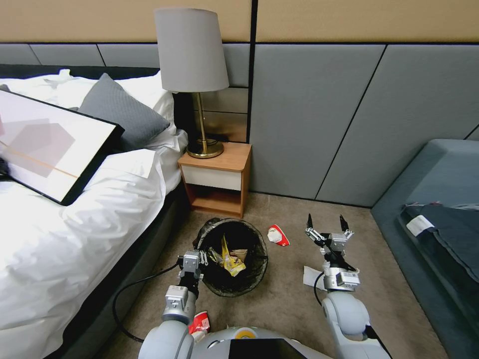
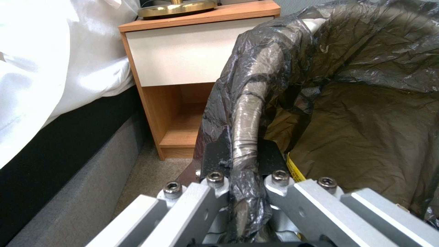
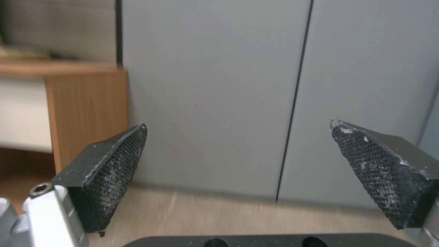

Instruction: Pick up the trash bin, then pick up the garbage from the floor and place it into the trash bin.

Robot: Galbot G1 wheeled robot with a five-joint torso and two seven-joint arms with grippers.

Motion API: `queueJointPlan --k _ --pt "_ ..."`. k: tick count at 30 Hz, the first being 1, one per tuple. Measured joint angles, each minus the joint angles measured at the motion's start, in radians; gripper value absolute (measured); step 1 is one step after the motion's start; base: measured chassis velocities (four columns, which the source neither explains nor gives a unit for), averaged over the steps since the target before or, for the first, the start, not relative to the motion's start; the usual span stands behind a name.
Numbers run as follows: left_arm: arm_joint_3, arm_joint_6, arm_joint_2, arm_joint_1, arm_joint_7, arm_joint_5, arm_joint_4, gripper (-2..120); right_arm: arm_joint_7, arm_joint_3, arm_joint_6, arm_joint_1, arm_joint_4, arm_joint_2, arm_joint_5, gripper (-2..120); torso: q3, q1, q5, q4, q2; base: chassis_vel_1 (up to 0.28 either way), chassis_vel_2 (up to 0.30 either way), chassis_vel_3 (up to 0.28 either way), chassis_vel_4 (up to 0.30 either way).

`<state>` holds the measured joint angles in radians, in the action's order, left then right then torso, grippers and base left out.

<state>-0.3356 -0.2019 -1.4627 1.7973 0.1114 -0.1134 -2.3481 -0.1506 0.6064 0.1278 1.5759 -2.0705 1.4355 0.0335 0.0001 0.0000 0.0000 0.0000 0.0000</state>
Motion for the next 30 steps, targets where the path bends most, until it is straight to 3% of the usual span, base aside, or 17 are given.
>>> queueJointPlan --k 13,30 --pt "0.000 0.000 0.000 0.000 0.000 0.000 0.000 1 -0.006 0.003 -0.205 -0.034 0.136 -0.028 0.050 100 0.000 0.000 0.0000 0.0000 0.000 0.000 0.000 0.000 0.000" --pt "0.000 0.000 0.000 0.000 0.000 0.000 0.000 1 0.023 -0.002 -0.287 -0.061 0.306 -0.058 0.091 100 0.000 0.000 0.0000 0.0000 0.000 0.000 0.000 0.000 0.000"
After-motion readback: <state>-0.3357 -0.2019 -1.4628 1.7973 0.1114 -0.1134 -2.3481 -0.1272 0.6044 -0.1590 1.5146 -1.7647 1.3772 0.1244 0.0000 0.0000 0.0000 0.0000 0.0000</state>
